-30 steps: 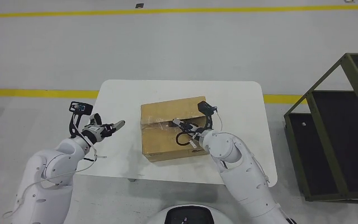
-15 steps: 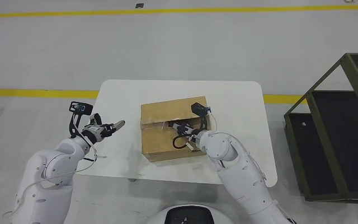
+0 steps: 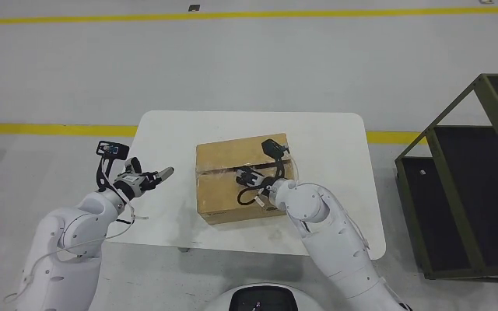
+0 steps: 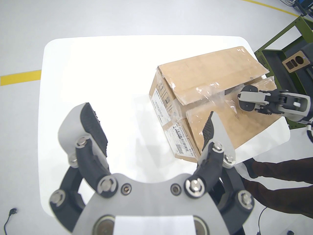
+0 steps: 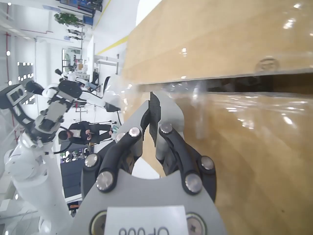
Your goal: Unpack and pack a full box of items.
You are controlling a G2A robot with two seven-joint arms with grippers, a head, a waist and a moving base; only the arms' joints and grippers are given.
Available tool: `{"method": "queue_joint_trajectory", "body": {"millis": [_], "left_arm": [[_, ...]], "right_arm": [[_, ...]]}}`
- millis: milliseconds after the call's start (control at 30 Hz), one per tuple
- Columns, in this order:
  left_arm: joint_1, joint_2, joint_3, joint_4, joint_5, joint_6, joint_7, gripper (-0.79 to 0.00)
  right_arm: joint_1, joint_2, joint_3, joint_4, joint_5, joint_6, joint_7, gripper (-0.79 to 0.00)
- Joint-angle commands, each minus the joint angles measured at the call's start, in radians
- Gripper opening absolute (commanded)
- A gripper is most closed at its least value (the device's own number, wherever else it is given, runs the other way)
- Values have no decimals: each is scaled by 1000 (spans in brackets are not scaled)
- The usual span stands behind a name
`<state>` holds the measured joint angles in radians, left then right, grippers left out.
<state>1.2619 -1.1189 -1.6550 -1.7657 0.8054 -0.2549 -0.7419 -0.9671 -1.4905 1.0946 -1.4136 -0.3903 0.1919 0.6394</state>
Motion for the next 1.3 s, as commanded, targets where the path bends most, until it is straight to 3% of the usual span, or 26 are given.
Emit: {"method": "queue_joint_trajectory", "body": {"millis": [0, 200, 333, 367, 433, 500, 600, 933, 1100, 1200, 1267], "left_arm": [[0, 0, 0, 0, 0, 0, 0, 0], [0, 0, 0, 0, 0, 0, 0, 0], [0, 0, 0, 0, 0, 0, 0, 0], [0, 0, 0, 0, 0, 0, 0, 0], [0, 0, 0, 0, 0, 0, 0, 0], [0, 0, 0, 0, 0, 0, 0, 0], [0, 0, 0, 0, 0, 0, 0, 0], [0, 0, 0, 0, 0, 0, 0, 0], [0, 0, 0, 0, 0, 0, 0, 0], [0, 0, 0, 0, 0, 0, 0, 0], [0, 0, 0, 0, 0, 0, 0, 0]], "right_arm": [[-9, 3, 7, -28, 19, -21, 20, -785], [-34, 11, 39, -103, 82, -44, 48, -785], [-43, 24, 81, -155, 39, -16, 60, -785], [-43, 30, 91, -167, 4, -9, 70, -760], [-49, 41, 120, -183, -48, 6, 89, -570], [-57, 50, 157, -184, -59, 14, 106, -456], [-49, 64, 196, -159, -82, 9, 182, -400], [84, 79, 196, 34, -39, -38, 368, -409], [164, 74, 135, 124, -64, -49, 384, -394], [207, 68, 92, 166, -73, -62, 390, -342], [233, 65, 64, 197, -88, -69, 396, -366]]}}
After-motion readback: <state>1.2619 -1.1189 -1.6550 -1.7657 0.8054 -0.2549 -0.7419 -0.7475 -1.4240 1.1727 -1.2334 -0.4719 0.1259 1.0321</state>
